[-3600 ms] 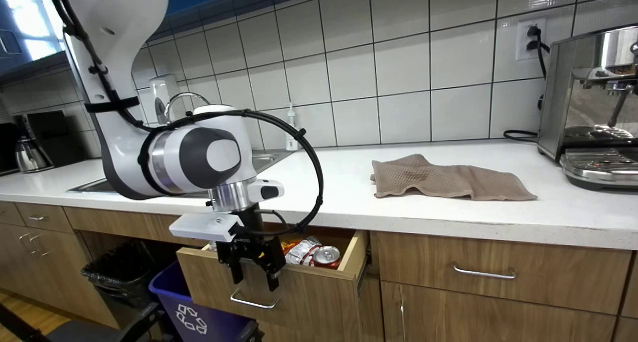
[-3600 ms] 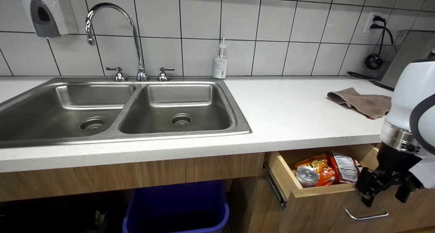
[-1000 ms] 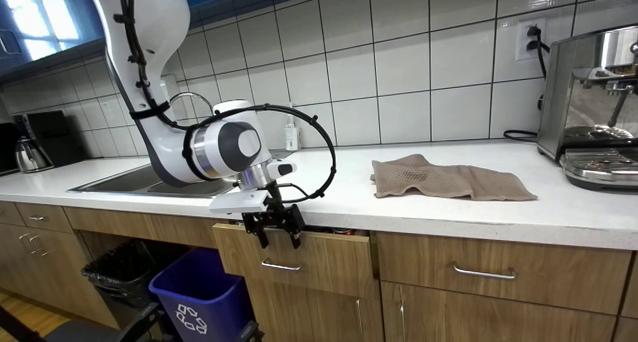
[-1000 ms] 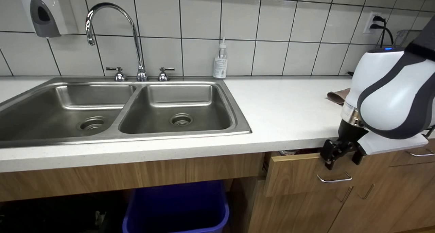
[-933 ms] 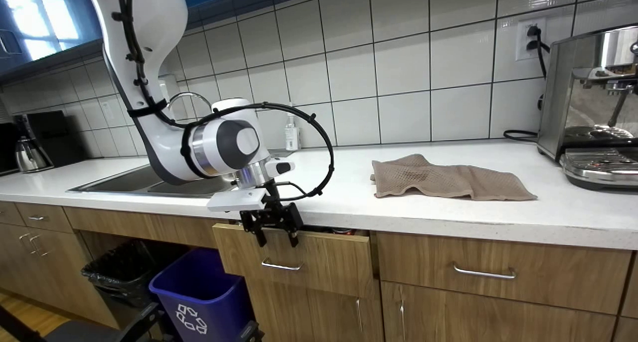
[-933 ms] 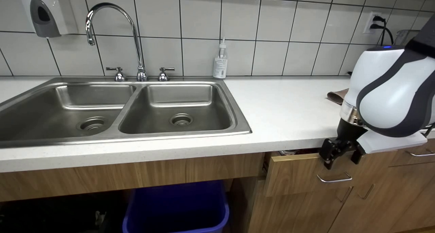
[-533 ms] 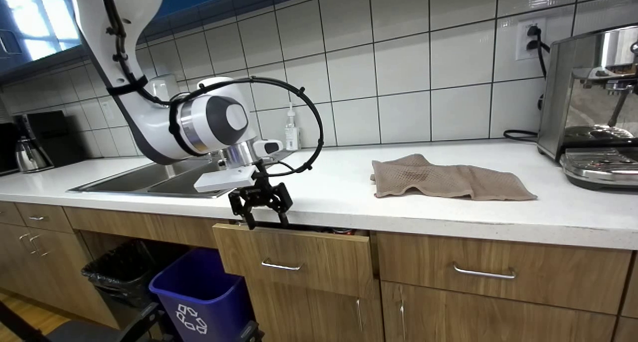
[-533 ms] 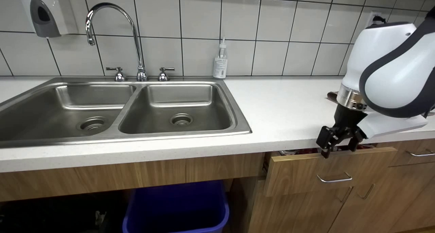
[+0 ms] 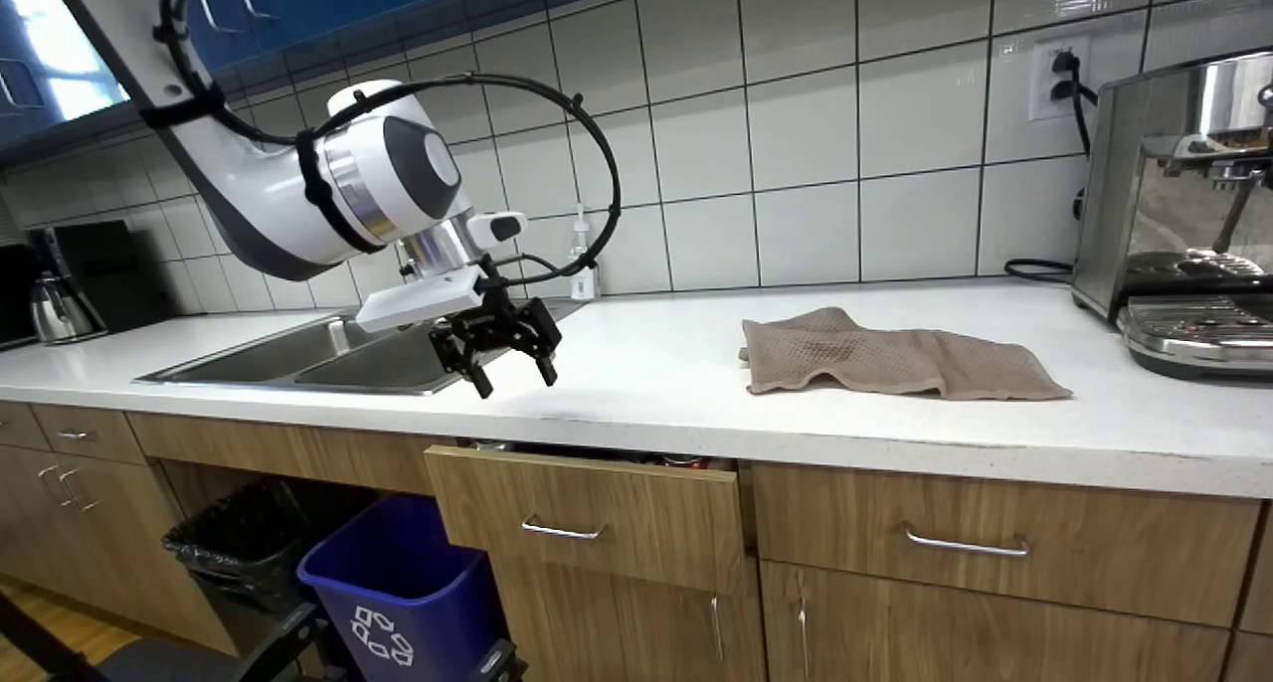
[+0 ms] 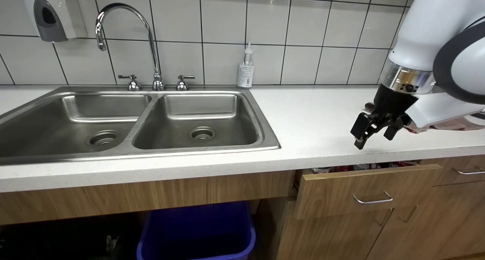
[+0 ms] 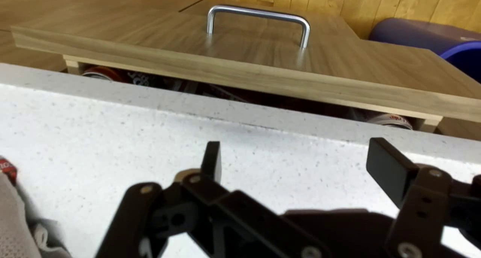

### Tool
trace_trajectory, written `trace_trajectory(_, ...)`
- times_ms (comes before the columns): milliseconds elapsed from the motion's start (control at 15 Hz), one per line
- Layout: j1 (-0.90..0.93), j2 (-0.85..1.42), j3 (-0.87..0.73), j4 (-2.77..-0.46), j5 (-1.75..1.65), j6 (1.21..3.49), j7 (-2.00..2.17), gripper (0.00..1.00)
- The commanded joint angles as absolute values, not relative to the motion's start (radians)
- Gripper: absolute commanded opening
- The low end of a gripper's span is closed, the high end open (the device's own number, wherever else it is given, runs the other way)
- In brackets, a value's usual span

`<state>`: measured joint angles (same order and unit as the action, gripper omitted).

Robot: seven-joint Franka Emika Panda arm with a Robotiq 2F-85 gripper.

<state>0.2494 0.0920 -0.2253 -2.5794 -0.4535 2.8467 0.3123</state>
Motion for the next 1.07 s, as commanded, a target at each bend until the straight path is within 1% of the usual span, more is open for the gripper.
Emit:
trace_trajectory(0, 0.268, -0.003, -0.227, -2.607, -0.505, 2.822, 0.370, 1.00)
trace_trajectory(267, 0.274, -0.043, -0.218, -2.595, -0.503, 2.828, 0.396, 1.00)
trace_trajectory(333, 0.269, 0.002, -0.221, -2.586, -0.472, 2.847, 0.347, 1.00)
trace_trajectory(1000, 0.272, -0.016, -0.221, -2.586, -0.472, 2.847, 0.355, 1.00)
